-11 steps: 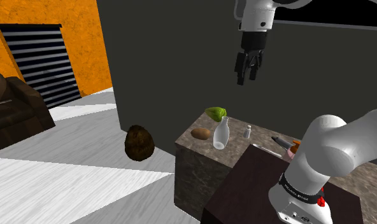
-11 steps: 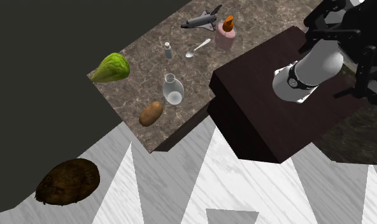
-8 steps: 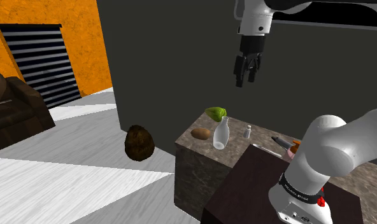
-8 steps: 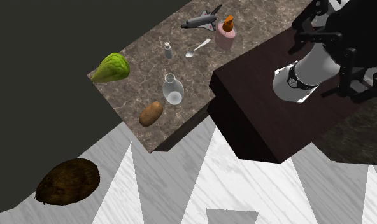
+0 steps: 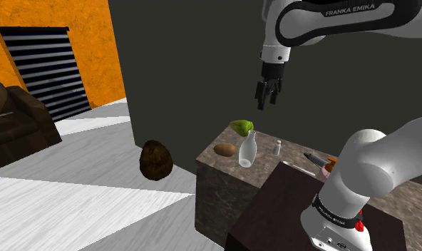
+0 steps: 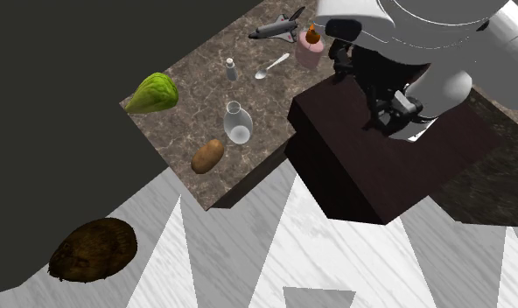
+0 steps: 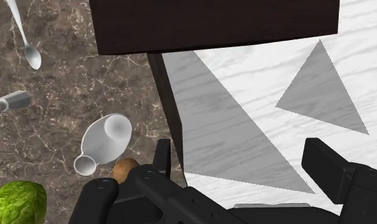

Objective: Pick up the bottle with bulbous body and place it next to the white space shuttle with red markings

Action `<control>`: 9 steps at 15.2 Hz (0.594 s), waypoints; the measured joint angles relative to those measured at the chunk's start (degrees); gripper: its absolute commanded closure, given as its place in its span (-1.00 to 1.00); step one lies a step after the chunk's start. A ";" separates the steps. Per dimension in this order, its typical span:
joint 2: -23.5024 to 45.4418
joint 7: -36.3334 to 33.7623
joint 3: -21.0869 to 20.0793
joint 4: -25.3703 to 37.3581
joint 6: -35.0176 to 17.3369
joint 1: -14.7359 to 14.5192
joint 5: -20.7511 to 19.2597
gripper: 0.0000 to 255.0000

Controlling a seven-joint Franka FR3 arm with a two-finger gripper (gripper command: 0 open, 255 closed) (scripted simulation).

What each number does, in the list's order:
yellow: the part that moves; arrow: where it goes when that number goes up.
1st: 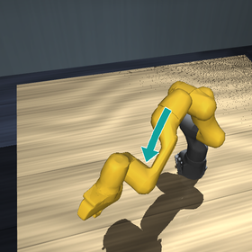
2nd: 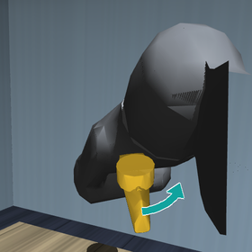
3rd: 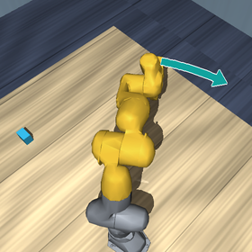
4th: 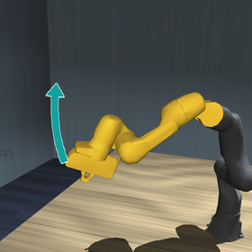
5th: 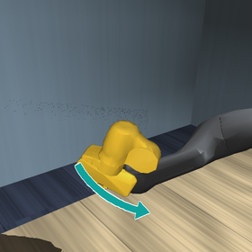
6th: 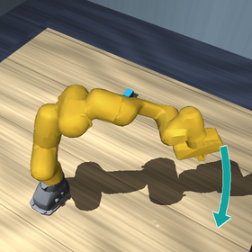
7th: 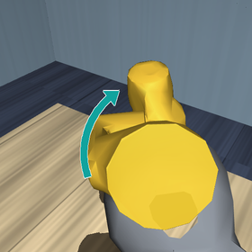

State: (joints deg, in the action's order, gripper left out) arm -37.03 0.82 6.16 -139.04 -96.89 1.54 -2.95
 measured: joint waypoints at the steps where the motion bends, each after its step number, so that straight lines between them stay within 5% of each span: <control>1: 0.85 0.84 0.77 -0.50 -1.47 0.33 -0.51 -1.00; 9: 11.59 7.73 7.34 -3.39 -15.89 2.57 -3.47 -1.00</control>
State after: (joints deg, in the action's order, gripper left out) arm -25.44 8.56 13.50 -142.43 -112.78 4.11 -6.41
